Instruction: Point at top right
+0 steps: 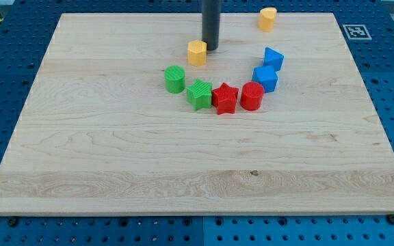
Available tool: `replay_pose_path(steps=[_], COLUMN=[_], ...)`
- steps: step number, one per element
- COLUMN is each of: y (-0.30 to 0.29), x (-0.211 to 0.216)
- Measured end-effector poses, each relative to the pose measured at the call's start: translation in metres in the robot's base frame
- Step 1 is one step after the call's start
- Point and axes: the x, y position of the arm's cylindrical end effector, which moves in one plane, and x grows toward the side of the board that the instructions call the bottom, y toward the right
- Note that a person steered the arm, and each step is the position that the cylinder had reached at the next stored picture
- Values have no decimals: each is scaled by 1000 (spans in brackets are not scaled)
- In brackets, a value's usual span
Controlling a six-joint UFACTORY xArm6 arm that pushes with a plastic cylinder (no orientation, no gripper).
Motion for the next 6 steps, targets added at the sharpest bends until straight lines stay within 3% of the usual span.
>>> replay_pose_path(steps=[2, 4, 6], y=[41, 66, 133], x=[11, -20, -5])
